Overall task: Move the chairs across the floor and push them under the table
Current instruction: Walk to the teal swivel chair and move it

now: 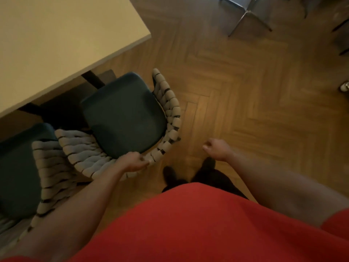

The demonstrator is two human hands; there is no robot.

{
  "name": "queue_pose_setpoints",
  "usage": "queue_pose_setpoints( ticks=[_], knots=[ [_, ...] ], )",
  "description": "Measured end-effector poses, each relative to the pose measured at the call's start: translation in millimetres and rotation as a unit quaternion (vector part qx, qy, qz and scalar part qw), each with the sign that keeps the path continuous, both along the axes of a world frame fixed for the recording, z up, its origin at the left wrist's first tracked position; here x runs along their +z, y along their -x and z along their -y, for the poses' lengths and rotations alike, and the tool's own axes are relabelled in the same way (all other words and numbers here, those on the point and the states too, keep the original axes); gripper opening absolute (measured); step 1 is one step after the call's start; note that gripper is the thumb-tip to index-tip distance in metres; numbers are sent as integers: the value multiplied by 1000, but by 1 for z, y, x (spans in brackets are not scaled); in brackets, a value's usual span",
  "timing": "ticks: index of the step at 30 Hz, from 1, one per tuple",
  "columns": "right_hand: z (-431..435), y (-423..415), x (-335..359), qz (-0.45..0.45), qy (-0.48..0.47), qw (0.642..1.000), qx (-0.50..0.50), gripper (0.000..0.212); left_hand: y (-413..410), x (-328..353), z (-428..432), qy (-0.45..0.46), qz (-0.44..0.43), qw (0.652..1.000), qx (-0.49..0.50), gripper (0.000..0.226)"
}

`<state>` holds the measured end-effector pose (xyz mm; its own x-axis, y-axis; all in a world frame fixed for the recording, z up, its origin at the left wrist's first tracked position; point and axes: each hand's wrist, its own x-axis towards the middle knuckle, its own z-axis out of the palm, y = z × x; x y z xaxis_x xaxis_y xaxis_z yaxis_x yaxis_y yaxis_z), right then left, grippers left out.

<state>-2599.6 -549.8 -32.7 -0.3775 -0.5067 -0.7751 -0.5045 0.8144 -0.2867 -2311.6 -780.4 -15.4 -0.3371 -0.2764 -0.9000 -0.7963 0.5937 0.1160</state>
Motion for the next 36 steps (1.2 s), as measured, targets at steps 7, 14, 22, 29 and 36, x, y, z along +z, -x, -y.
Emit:
queue_pose_setpoints(
  ticks=[7, 14, 22, 29, 36],
  knots=[
    [-32, 100, -2, 27, 35, 993, -105, 40, 196, 30, -15, -49, -163, 982, 86, 41],
    [-42, 234, 3, 64, 13, 993, -102, 40, 313, 22, -33, -44, -115, 989, 82, 44],
    [15, 352, 10, 65, 5, 997, -43, 42, 366, 27, -5, -16, -176, 959, 223, 43],
    [128, 405, 12, 80, 33, 996, 22, 39, 393, 13, 46, -5, -198, 911, 363, 38],
    [214, 478, 16, 59, 29, 998, -6, 34, 463, -6, 143, -4, -188, 914, 360, 36]
  ],
)
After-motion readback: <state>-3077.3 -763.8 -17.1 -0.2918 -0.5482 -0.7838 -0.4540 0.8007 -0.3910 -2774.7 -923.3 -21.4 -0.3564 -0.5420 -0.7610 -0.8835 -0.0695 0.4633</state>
